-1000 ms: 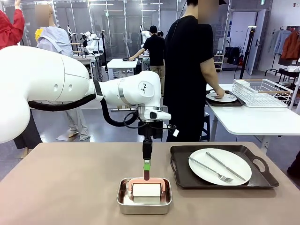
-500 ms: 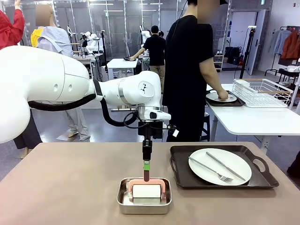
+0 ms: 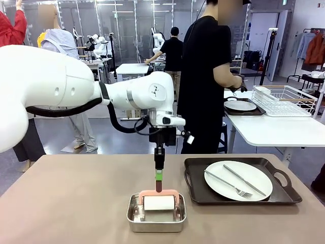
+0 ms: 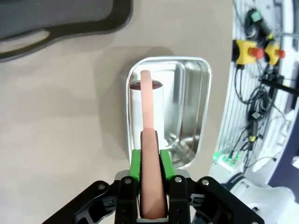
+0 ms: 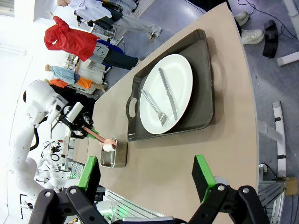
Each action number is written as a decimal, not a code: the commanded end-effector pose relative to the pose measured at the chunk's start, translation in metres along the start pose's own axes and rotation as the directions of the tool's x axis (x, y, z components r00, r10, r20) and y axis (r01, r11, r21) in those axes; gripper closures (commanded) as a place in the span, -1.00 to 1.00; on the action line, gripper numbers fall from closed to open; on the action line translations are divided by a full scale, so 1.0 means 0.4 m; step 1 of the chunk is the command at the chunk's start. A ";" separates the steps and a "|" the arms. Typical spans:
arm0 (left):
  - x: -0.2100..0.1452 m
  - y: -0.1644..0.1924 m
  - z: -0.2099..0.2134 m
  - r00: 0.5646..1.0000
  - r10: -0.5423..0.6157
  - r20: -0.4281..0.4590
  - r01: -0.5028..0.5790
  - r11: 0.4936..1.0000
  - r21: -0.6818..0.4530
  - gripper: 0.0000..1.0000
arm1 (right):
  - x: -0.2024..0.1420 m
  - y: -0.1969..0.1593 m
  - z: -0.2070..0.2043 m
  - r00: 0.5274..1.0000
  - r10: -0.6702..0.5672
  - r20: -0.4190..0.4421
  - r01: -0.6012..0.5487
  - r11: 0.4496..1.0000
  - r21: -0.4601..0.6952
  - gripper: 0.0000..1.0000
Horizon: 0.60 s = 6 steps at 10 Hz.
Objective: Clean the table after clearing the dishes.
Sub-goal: When the left (or right) Handle tray is removed, use the left hand (or right hand) to clean the left (or right) side of the table with the Lint Roller.
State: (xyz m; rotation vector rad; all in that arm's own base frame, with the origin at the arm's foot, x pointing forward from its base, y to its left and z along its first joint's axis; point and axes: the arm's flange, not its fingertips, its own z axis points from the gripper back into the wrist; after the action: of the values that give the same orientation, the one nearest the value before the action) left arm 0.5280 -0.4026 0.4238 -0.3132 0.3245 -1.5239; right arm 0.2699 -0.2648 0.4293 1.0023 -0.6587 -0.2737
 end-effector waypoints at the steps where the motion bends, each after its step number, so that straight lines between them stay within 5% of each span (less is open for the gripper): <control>1: -0.085 -0.138 0.139 0.975 0.214 0.062 -0.218 0.974 0.064 0.90 | -0.005 0.005 0.008 1.000 0.005 0.006 -0.005 1.000 0.010 -1.00; 2: -0.129 -0.173 0.184 0.939 0.326 0.105 -0.337 0.936 0.106 0.90 | -0.005 0.005 0.008 1.000 0.005 0.006 -0.005 1.000 0.010 -1.00; 3: -0.210 -0.208 0.231 0.789 0.588 0.179 -0.609 0.787 0.099 0.90 | -0.005 0.005 0.008 1.000 0.005 0.006 -0.005 1.000 0.010 -1.00; 6: -0.397 -0.247 0.226 0.455 0.805 0.381 -0.873 0.488 0.012 0.90 | -0.005 0.005 0.008 1.000 0.005 0.006 -0.005 1.000 0.010 -1.00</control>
State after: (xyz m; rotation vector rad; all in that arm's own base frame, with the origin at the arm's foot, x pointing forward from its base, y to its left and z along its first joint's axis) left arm 0.4954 -0.2543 0.5788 -0.1777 0.0911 -0.6628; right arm 0.2694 -0.2652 0.4293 1.0022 -0.6598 -0.2751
